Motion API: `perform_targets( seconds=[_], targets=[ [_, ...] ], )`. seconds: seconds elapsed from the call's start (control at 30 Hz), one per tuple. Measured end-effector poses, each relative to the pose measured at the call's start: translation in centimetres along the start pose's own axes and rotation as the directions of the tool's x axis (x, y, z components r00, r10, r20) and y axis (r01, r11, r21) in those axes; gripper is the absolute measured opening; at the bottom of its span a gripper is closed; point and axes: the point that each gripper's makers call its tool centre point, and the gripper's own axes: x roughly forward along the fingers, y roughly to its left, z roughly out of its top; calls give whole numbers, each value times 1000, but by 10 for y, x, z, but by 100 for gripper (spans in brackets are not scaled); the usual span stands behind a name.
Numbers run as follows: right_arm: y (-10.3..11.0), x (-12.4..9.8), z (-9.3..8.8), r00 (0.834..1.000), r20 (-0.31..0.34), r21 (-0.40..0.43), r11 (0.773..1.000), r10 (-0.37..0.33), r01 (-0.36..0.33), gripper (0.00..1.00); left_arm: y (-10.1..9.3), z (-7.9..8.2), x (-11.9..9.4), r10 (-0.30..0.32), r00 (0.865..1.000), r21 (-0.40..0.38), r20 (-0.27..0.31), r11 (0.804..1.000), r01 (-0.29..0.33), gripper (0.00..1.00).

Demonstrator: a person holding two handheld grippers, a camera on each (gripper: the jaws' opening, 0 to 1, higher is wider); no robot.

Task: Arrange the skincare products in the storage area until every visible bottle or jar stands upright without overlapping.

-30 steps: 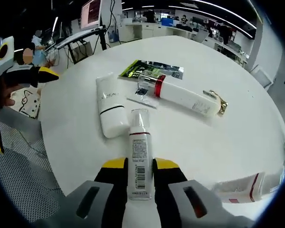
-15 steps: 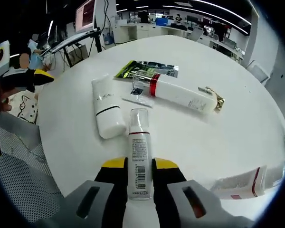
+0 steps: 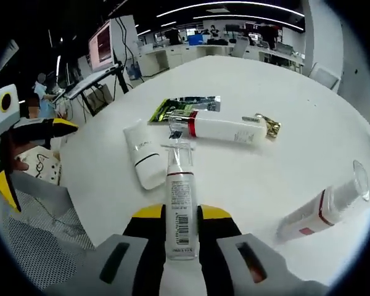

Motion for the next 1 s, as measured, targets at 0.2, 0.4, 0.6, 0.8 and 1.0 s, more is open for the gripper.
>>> perform_targets(
  seconds=[0.2,0.4,0.6,0.8,1.0],
  targets=[
    [6,-16,13,996,81,63,997,36,-41,19,-11,10,-2,-19,1000,-11,24,1000,20,91],
    [19,-36,19,985,153,111,989,82,-100,19,-23,17,-3,-47,998,-28,50,998,48,90],
    [25,-51,18,968,215,140,976,132,-165,19,-32,29,-5,-76,993,-65,86,994,82,88],
    [37,-69,23,936,296,129,962,192,-239,19,-42,39,-4,-107,989,-78,105,990,115,84],
    [54,-88,35,883,388,121,935,263,-332,19,-54,47,-3,-154,979,-121,133,978,170,76]
  ],
)
